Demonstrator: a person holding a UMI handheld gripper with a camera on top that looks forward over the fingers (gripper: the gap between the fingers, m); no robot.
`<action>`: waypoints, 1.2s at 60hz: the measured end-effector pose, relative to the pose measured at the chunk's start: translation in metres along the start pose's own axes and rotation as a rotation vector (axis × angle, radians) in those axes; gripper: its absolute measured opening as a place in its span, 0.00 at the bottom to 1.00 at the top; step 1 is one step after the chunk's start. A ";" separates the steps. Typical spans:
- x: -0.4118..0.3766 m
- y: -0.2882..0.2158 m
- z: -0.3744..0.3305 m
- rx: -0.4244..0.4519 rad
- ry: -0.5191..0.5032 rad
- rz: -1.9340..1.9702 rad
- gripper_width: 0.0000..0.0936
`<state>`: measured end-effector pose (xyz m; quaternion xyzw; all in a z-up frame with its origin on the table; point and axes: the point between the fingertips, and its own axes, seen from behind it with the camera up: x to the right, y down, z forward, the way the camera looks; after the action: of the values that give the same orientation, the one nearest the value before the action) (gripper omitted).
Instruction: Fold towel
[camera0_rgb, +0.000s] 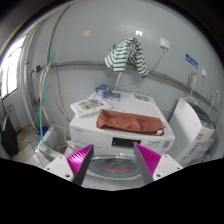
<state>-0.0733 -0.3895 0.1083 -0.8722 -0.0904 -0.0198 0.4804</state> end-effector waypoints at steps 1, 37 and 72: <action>-0.003 -0.001 0.001 0.003 -0.009 -0.002 0.91; -0.100 -0.063 0.235 -0.048 -0.183 -0.046 0.84; -0.066 -0.053 0.281 -0.012 -0.115 0.023 0.06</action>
<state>-0.1623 -0.1350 -0.0069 -0.8758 -0.1076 0.0352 0.4692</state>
